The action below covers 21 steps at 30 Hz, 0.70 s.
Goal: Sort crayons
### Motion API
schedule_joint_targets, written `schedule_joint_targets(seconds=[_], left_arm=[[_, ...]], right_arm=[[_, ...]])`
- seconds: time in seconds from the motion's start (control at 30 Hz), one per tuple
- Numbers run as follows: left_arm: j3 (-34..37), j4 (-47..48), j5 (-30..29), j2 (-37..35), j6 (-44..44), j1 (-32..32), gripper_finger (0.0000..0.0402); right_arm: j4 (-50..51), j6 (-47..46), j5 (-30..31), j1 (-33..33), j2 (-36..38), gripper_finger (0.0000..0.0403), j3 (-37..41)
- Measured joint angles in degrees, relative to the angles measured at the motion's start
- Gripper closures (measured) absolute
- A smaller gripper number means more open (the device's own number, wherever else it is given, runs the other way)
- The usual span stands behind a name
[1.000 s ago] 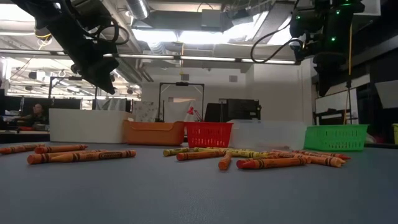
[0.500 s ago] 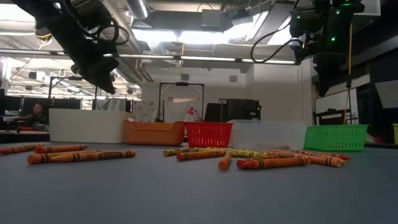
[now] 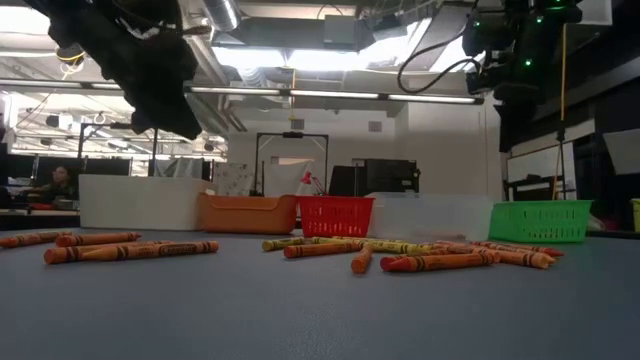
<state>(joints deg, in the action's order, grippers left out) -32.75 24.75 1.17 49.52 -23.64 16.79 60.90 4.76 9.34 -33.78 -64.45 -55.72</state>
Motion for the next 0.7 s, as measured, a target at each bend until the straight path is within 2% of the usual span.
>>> schedule_joint_targets(seconds=[0.2,0.43,0.7], left_arm=[[0.0,0.1,0.1,0.0,-8.8,-10.6,0.0326],[0.0,4.1,0.1,0.0,-13.3,-21.5,0.0326],[0.0,13.5,-0.2,0.0,-36.5,-28.4,0.0326]], right_arm=[[0.0,0.0,0.0,0.0,0.0,0.0287,0.0],[0.0,0.0,0.0,0.0,0.0,0.0287,0.0],[0.0,0.0,0.0,0.0,0.0,0.0287,0.0]])
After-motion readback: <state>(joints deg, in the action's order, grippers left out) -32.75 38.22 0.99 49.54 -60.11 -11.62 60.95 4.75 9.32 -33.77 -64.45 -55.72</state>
